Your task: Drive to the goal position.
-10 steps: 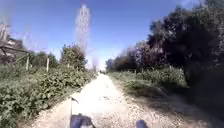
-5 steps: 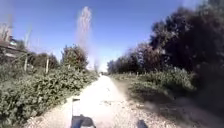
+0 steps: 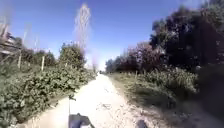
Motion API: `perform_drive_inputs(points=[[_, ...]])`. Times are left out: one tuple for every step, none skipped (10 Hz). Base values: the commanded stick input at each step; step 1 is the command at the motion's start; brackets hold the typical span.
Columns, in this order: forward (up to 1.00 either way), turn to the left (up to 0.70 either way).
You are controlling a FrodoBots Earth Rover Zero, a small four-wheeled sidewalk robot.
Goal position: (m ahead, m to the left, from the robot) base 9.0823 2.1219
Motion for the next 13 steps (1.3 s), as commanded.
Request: perform_drive_inputs(points=[[0.5,0.0],[0.5,0.0],[0.5,0.0],[0.5,0.0],[0.5,0.0],[0.5,0.0],[0.5,0.0],[0.5,0.0],[0.48,0.0],[0.49,0.0],[0.5,0.0],[0.5,0.0],[0.5,0.0]])
